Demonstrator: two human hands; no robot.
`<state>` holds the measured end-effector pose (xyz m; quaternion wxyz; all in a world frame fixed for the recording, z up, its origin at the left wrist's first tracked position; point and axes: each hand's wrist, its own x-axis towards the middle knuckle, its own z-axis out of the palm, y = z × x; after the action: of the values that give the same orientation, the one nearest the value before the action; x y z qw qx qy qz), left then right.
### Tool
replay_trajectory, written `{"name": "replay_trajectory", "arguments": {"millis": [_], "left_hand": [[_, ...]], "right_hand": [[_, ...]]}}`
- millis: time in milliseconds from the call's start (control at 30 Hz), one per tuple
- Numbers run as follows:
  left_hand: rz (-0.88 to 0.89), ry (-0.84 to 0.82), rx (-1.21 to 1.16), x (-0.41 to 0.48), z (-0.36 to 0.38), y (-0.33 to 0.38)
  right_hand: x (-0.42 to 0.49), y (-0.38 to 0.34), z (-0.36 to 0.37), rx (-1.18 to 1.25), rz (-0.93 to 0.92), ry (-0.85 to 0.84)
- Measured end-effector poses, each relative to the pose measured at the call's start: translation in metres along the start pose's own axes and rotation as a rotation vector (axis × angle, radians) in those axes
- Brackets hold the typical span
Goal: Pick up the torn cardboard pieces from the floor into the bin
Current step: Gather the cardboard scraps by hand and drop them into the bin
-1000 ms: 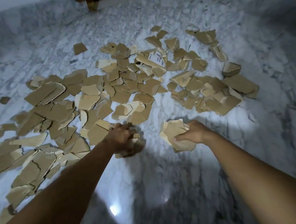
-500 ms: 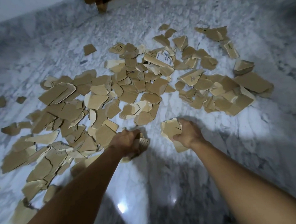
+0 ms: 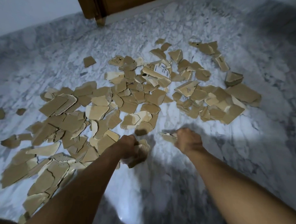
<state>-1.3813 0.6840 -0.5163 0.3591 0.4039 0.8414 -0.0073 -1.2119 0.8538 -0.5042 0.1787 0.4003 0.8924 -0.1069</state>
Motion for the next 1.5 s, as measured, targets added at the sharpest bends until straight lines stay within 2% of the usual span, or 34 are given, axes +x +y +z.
{"name": "replay_trajectory", "arguments": {"millis": [67, 133, 333, 467, 533, 733, 833, 933, 1067, 1267, 1367, 1433, 1467, 1500], "left_hand": [[0.005, 0.05, -0.124, 0.012, -0.021, 0.009], [0.019, 0.122, -0.141, 0.045, -0.03, 0.025], [-0.083, 0.341, -0.042, 0.084, -0.003, 0.041], [-0.084, 0.313, 0.006, 0.087, -0.004, 0.047], [-0.093, 0.309, 0.068, 0.084, -0.005, 0.049], [-0.138, 0.293, -0.008, 0.072, 0.001, 0.056], [-0.186, 0.271, 0.029, 0.072, 0.002, 0.061], [-0.216, 0.156, 0.102, 0.073, -0.007, 0.071], [-0.108, 0.057, -0.003, 0.082, -0.032, 0.098], [0.021, 0.037, -0.141, 0.115, -0.056, 0.132], [0.022, 0.093, -0.105, 0.121, -0.062, 0.151], [0.022, 0.078, -0.068, 0.127, -0.068, 0.166], [0.055, 0.05, -0.089, 0.131, -0.071, 0.176], [0.099, 0.013, -0.088, 0.138, -0.072, 0.183]], "right_hand": [[0.012, 0.007, -0.016, 0.13, 0.067, -0.072], [0.034, 0.028, -0.023, 0.235, 0.116, -0.092], [0.077, 0.09, -0.043, 0.321, 0.195, 0.079], [0.092, 0.113, -0.035, 0.334, 0.203, 0.122], [0.088, 0.111, -0.025, 0.281, 0.165, 0.217], [0.085, 0.109, -0.002, 0.237, 0.081, 0.322], [0.093, 0.12, -0.011, 0.295, 0.023, 0.218], [0.094, 0.126, -0.012, 0.329, 0.001, 0.151], [0.094, 0.129, 0.003, 0.492, -0.065, 0.164], [0.108, 0.137, 0.012, 0.529, -0.044, 0.15], [0.104, 0.15, -0.005, 0.645, -0.128, 0.059], [0.1, 0.165, -0.018, 0.727, -0.115, -0.015], [0.099, 0.175, -0.023, 0.735, -0.066, -0.095], [0.097, 0.187, -0.026, 0.701, 0.005, -0.25]]}}
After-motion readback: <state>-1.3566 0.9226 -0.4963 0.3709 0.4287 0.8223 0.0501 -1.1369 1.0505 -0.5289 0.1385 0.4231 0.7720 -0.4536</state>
